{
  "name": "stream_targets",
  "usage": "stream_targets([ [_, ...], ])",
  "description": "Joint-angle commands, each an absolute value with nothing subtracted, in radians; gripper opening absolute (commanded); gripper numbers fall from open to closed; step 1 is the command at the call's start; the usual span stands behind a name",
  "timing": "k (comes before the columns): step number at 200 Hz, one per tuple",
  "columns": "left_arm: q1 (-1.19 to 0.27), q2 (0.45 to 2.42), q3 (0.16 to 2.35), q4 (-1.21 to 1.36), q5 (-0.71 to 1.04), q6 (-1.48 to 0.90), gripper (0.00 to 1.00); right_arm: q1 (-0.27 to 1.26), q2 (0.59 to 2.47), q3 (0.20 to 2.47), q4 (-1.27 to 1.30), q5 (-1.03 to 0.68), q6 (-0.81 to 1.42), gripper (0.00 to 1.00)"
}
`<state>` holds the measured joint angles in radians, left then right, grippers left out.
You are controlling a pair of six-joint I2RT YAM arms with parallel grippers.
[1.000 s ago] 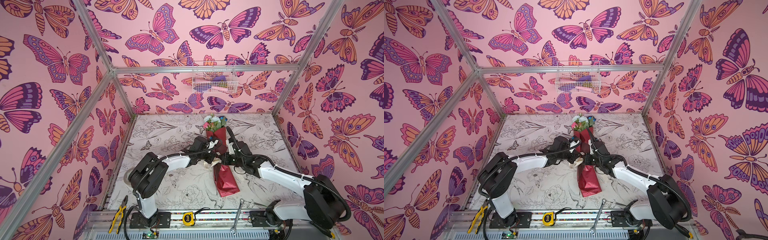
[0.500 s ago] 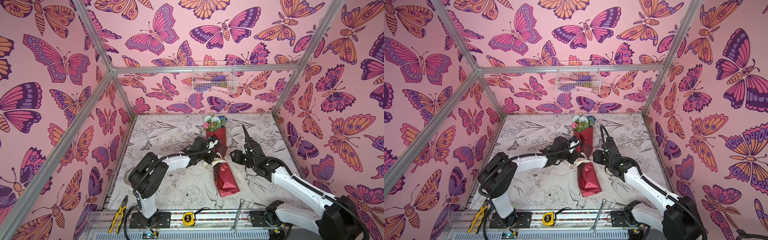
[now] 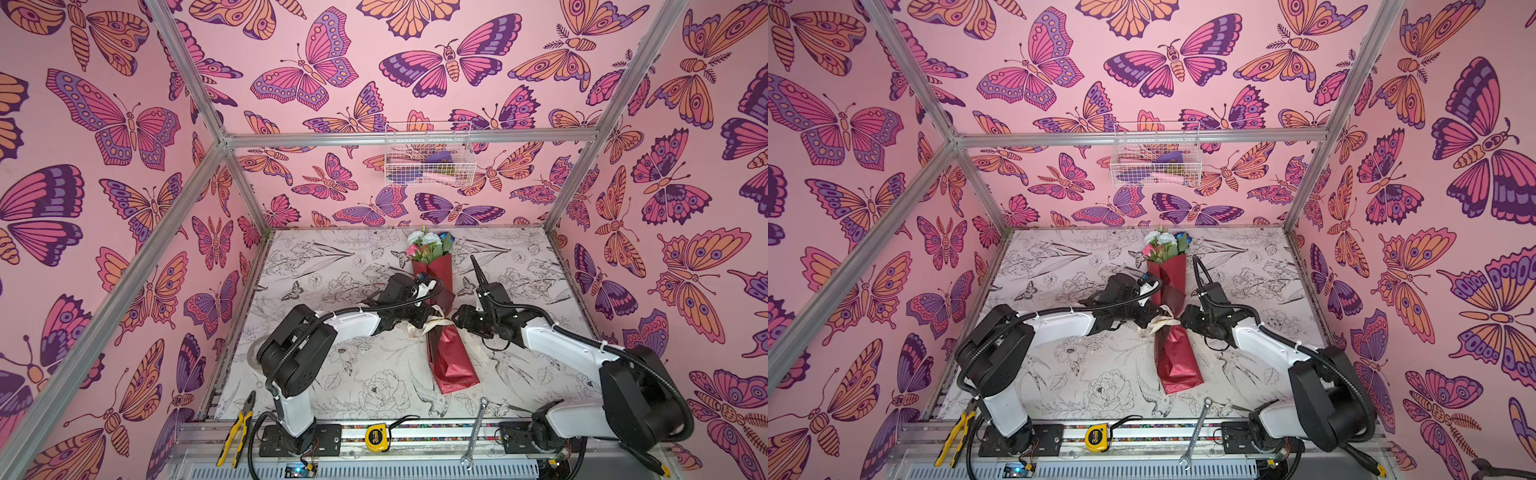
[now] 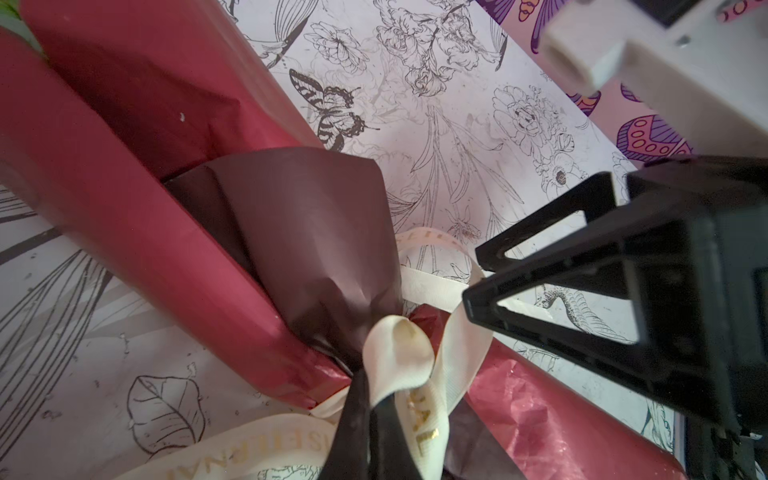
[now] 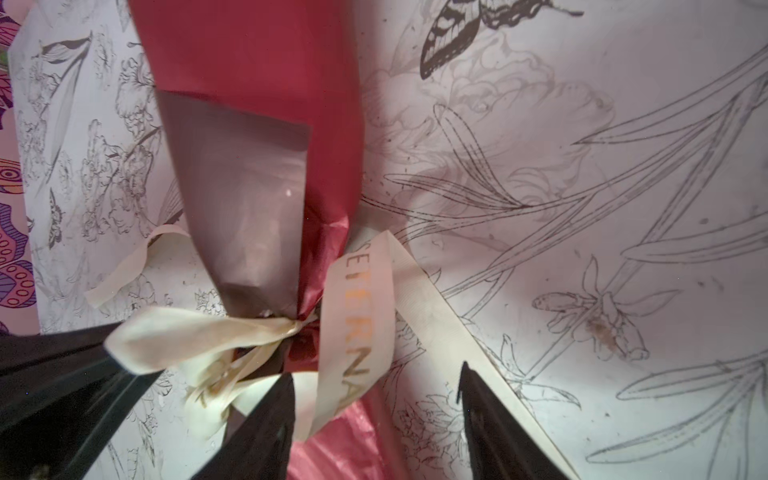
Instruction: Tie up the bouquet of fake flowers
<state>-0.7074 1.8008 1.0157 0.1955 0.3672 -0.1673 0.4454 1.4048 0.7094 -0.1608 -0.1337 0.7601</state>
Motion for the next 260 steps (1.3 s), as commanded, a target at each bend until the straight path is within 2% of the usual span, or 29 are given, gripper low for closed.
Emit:
stream_targets([
  [1,-0.709,1.775,0.996,0.222,0.377,-0.167,0.02,0.429,1.448,0.747,-0.084,-0.192,0.768,0.58],
  [14,-0.709,1.774,0.996,0.222,0.376,-0.167,0.02,0.426,1.464,0.759,-0.063,-0.199,0.759,0.50],
  [54,-0.709,1.770,0.992,0.220,0.373,-0.166,0.02,0.426,1.466,0.791,-0.055,-0.215,0.709,0.13],
  [77,-0.709,1.769,0.992,0.222,0.365,-0.166,0.02,0.432,1.433,0.785,-0.056,-0.241,0.661,0.00],
  [144,-0.709,1.776,0.992,0.255,0.333,-0.203,0.01,0.530,1.297,0.758,-0.128,-0.261,0.526,0.00],
  [260,-0.709,1.756,0.942,0.337,0.317,-0.235,0.00,0.624,1.422,0.805,-0.180,-0.358,0.532,0.00],
])
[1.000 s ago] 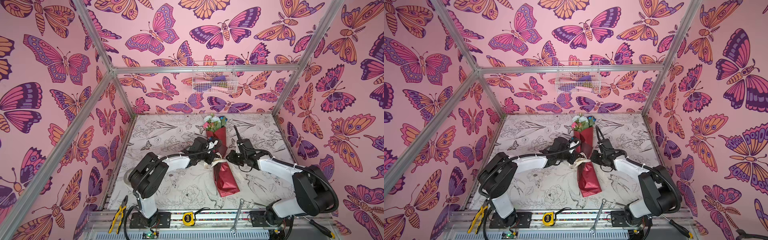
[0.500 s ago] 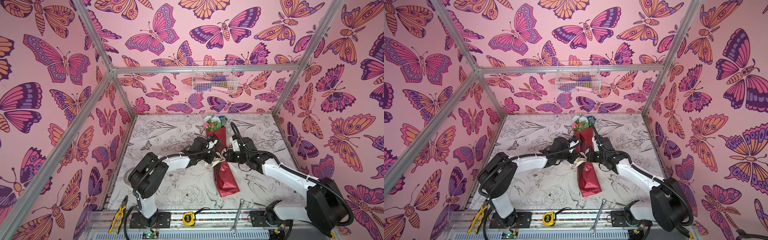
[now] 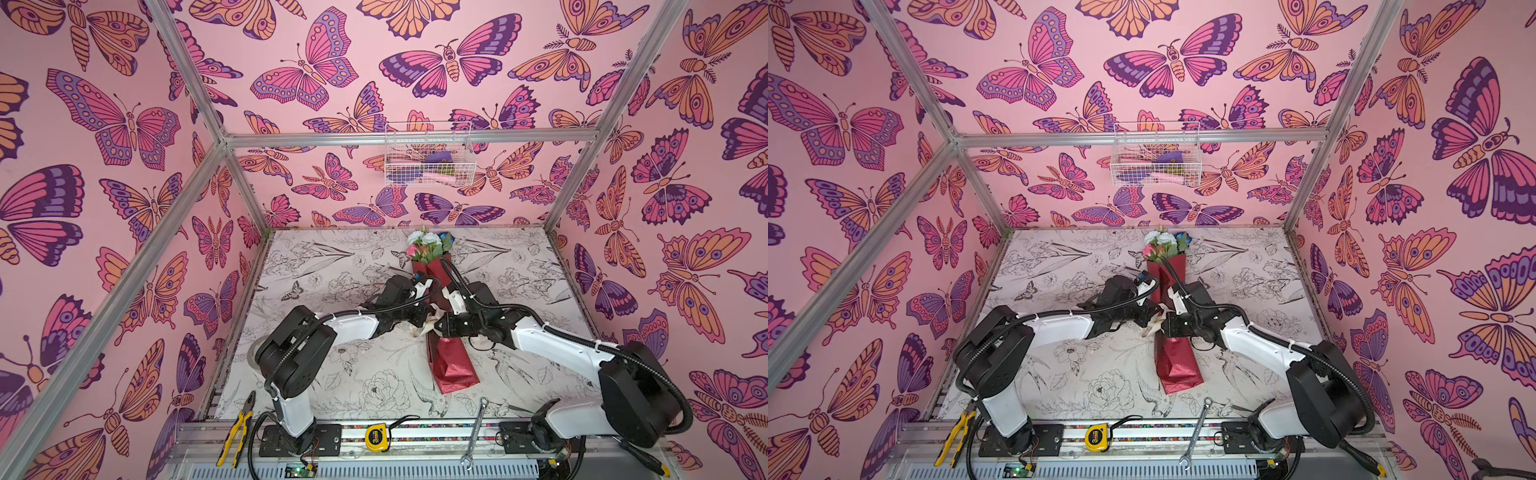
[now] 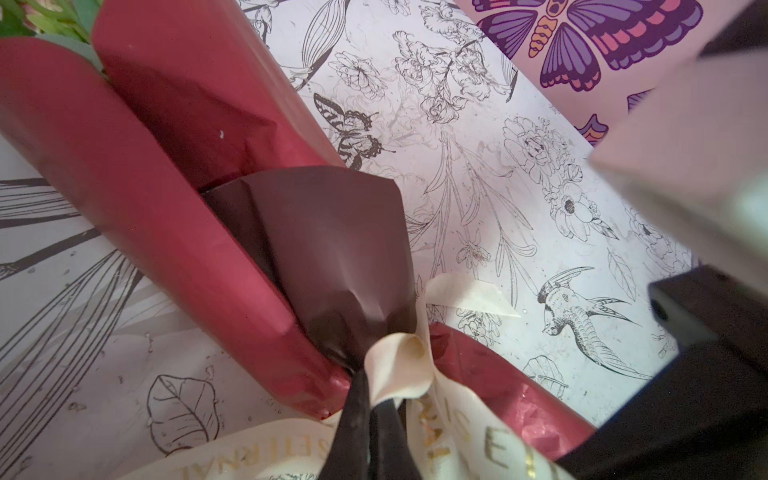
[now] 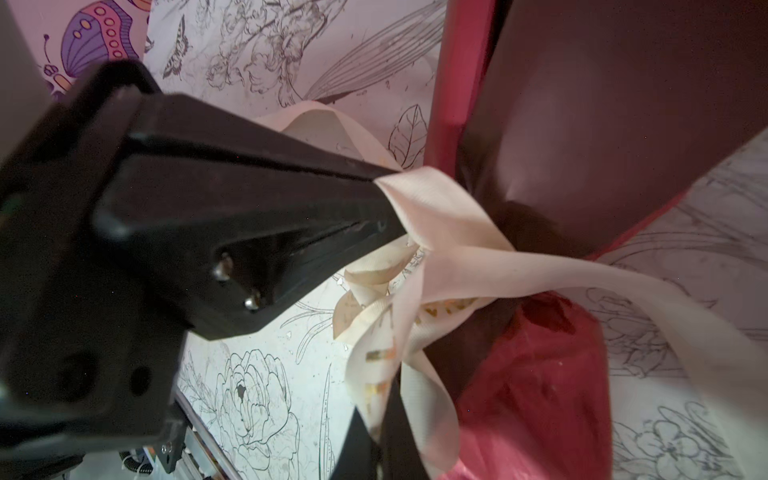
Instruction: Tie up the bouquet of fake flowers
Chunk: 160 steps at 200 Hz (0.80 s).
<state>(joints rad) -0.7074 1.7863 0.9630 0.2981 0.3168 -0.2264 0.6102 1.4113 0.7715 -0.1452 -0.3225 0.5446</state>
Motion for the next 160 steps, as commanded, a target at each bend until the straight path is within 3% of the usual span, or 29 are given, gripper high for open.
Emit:
stream_targets([
  [1,-0.709,1.756,0.942,0.337,0.317,-0.235,0.00,0.624,1.422,0.805,-0.181,-0.359,0.532,0.00],
  [160,-0.718,1.714,0.850,0.465,0.344,-0.209,0.00,0.577,1.641,0.991,-0.268,-0.347,0.517,0.00],
])
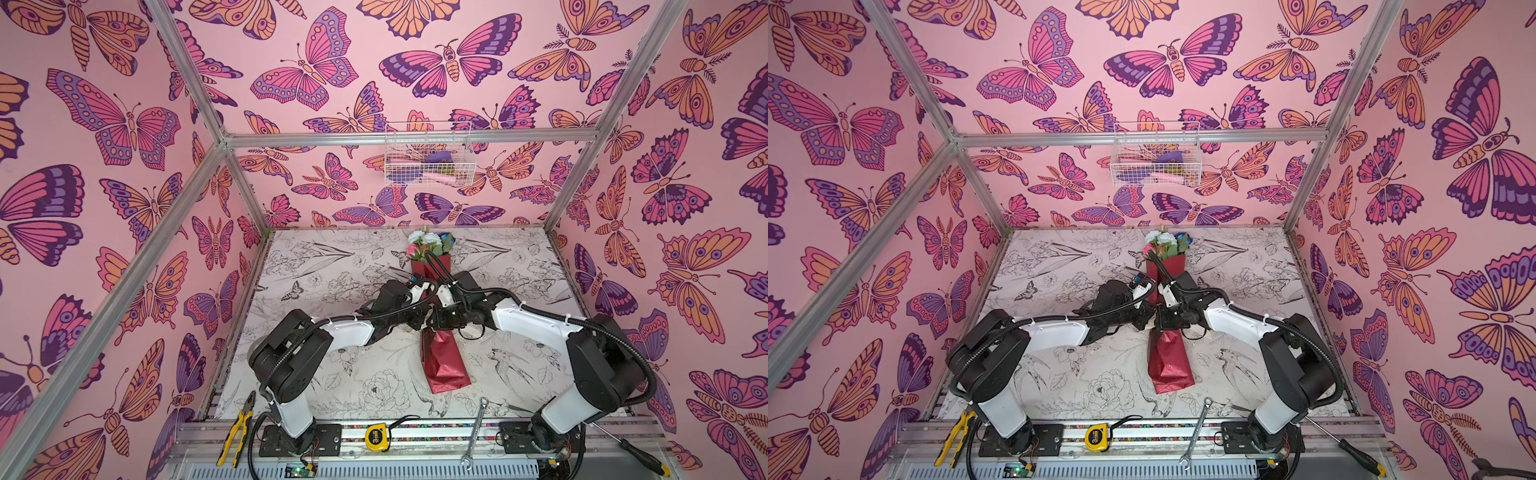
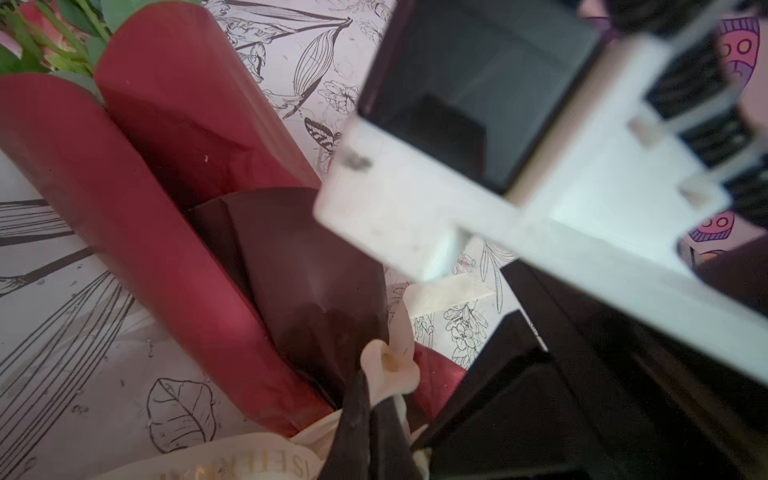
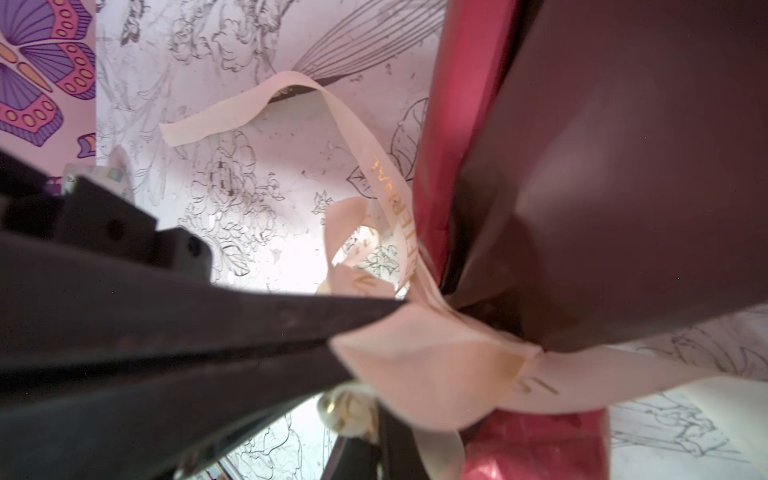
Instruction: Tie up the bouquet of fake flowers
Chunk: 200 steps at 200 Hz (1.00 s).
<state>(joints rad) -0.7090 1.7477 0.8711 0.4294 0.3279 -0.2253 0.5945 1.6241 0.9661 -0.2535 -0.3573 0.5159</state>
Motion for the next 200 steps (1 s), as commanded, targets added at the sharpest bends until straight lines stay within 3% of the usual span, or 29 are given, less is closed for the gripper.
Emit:
stream_targets([
  [1,-0.718,1.713,0.850,0.464,0.344,-0.209,0.00,0.577,1.641,0.991,-0.267,-0.346,0.518,0.00],
  [110,-0.729,1.694,0.842,0.461,0.280,-0.212,0.01,0.553,1.692,0.990,-0.234,-0.415,0.575,0.00],
  [200,-0.734,1.672,0.828,0.440,0.337,-0.234,0.03,0.554,1.711,0.994,-0.229,-0.401,0.587,0.00],
])
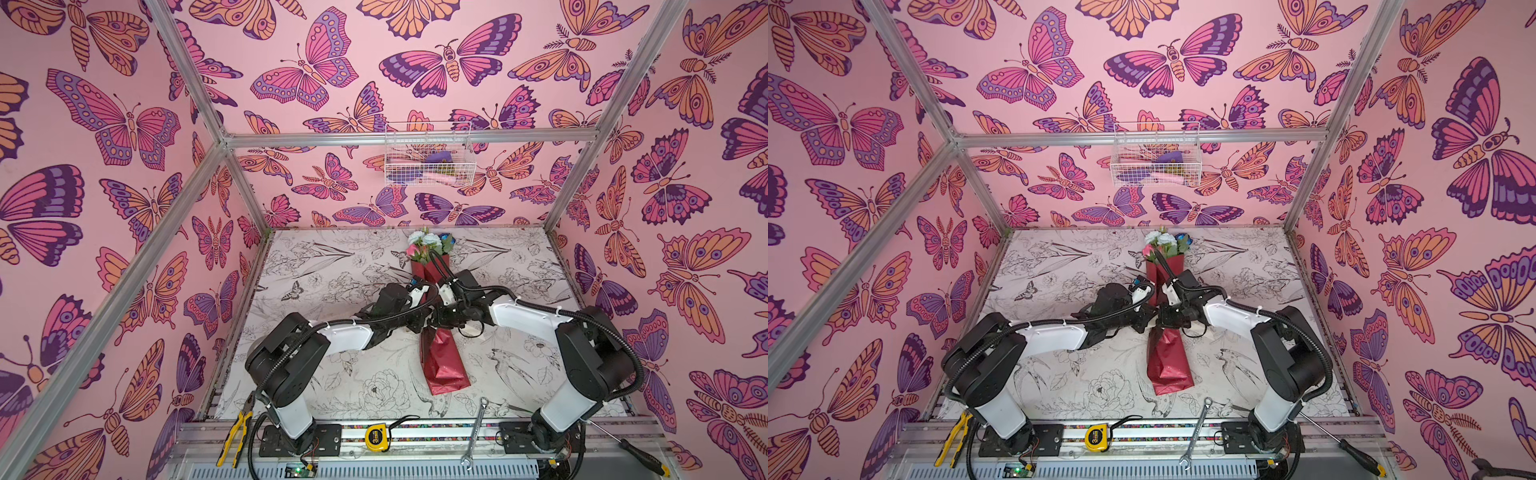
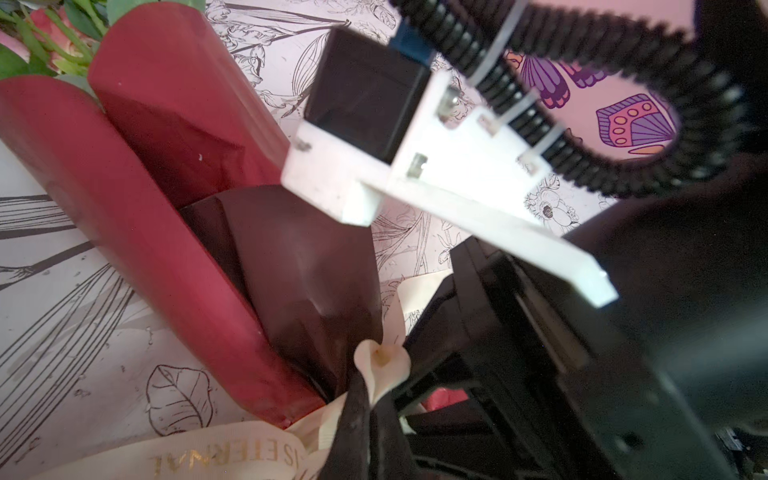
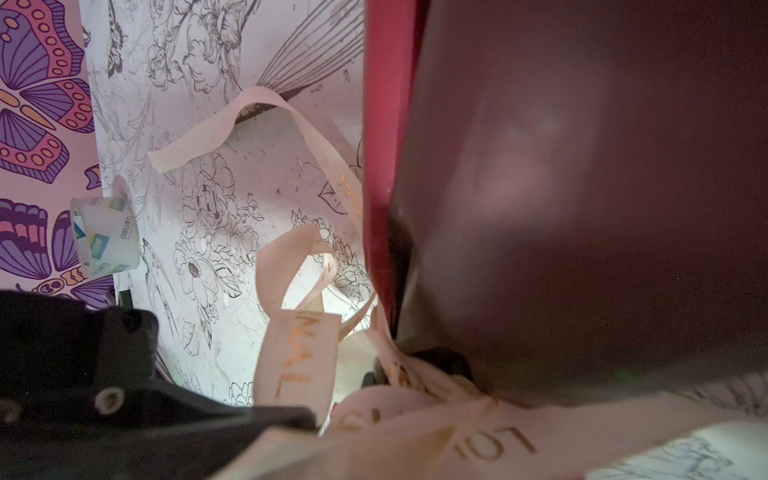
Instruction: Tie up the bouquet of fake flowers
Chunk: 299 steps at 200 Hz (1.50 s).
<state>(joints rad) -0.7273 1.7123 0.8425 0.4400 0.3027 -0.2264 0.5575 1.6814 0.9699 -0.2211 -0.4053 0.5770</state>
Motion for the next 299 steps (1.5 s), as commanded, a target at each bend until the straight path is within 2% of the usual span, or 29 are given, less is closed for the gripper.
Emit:
stream_targets([
  [1,-0.735,1.672,0.829,0.439,0.338,-0.233,0.03,0.553,1.712,0.996,-0.229,-0.399,0.587,0.00],
  [67,-0.738,1.716,0.839,0.417,0.336,-0.267,0.03,0.554,1.675,0.968,-0.175,-0.373,0.613,0.00],
  [120,-0.738,1.758,0.842,0.411,0.339,-0.296,0.02,0.554,1.623,0.904,-0.106,-0.366,0.633,0.16],
  [147,-0.738,1.776,0.846,0.410,0.326,-0.300,0.02,0.554,1.602,0.886,-0.110,-0.362,0.634,0.20],
  [180,-0.738,1.794,0.860,0.411,0.327,-0.299,0.02,0.554,1.579,0.866,-0.110,-0.358,0.634,0.36],
  [205,-0.738,1.796,0.861,0.411,0.327,-0.299,0.02,0.553,1.528,0.865,-0.130,-0.341,0.632,0.42],
  [240,-0.738,1.795,0.862,0.414,0.329,-0.304,0.01,0.557,1.488,0.858,-0.155,-0.301,0.641,0.42],
  [268,-0.738,1.793,0.862,0.418,0.333,-0.309,0.01,0.560,1.469,0.848,-0.175,-0.257,0.638,0.25],
  [299,-0.739,1.790,0.861,0.422,0.334,-0.313,0.01,0.569,1.477,0.844,-0.183,-0.253,0.631,0.22],
])
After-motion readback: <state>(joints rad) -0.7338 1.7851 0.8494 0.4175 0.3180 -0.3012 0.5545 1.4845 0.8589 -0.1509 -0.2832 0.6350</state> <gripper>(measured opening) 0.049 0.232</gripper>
